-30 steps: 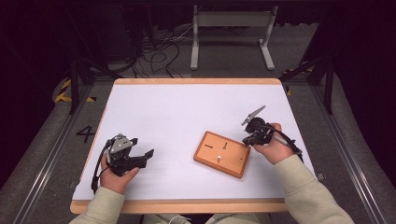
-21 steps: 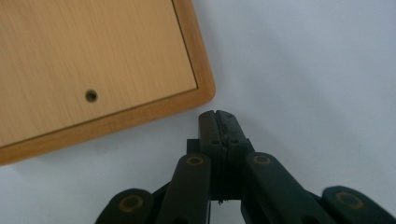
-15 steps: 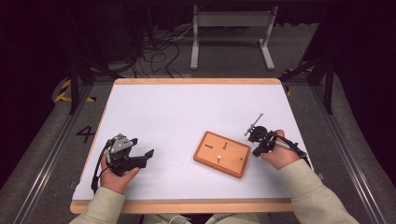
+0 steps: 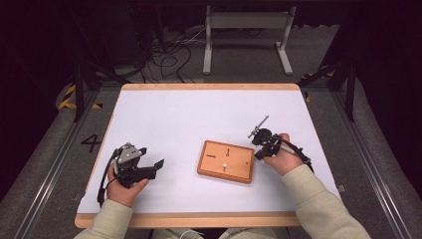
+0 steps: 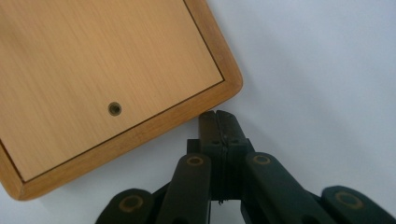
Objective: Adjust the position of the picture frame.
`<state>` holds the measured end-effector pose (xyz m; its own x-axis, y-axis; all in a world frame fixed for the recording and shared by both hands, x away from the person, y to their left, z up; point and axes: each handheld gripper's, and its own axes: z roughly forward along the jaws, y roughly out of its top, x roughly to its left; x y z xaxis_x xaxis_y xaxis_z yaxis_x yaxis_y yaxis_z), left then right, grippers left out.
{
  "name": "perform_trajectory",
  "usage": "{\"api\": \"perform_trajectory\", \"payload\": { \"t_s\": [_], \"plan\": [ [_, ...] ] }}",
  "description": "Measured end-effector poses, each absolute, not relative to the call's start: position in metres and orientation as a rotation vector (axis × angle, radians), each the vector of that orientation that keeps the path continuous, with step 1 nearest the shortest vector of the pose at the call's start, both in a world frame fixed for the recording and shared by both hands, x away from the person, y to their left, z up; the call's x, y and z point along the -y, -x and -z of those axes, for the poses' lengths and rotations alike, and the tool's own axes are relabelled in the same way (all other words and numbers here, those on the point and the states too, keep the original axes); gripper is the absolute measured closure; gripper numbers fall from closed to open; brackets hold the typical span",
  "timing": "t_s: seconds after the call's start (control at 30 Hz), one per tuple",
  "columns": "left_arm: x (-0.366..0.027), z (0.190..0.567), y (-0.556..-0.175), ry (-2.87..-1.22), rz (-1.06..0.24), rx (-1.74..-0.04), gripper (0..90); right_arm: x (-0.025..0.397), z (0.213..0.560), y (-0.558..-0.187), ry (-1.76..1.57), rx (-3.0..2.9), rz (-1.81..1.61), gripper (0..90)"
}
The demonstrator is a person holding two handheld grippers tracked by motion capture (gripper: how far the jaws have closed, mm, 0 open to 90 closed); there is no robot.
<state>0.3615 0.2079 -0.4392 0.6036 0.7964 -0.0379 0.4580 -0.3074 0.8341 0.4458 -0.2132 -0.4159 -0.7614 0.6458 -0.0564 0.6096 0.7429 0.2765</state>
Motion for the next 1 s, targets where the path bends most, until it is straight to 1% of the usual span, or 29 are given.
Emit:
{"api": "perform_trajectory", "payload": {
  "t_s": [0.33,0.53,0.7,0.9,1.0],
  "plan": [
    [-0.208,0.440,-0.362,-1.953,-0.489,-0.996,21.8,0.186,0.420,-0.460,-0.950,-2.757,-0.460,90.0],
    [-0.208,0.439,-0.363,-1.957,-0.487,-0.991,21.8,0.189,0.421,-0.458,-0.949,-2.740,-0.517,90.0],
    [-0.207,0.438,-0.364,-1.955,-0.479,-0.985,21.8,0.196,0.407,-0.448,-0.915,-2.683,-0.642,90.0],
    [-0.204,0.435,-0.363,-1.949,-0.477,-0.968,21.8,0.210,0.388,-0.432,-0.865,-2.588,-0.815,87.2],
    [-0.203,0.432,-0.363,-1.946,-0.470,-0.955,21.8,0.222,0.376,-0.419,-0.821,-2.510,-0.967,82.6]
  ]
}}
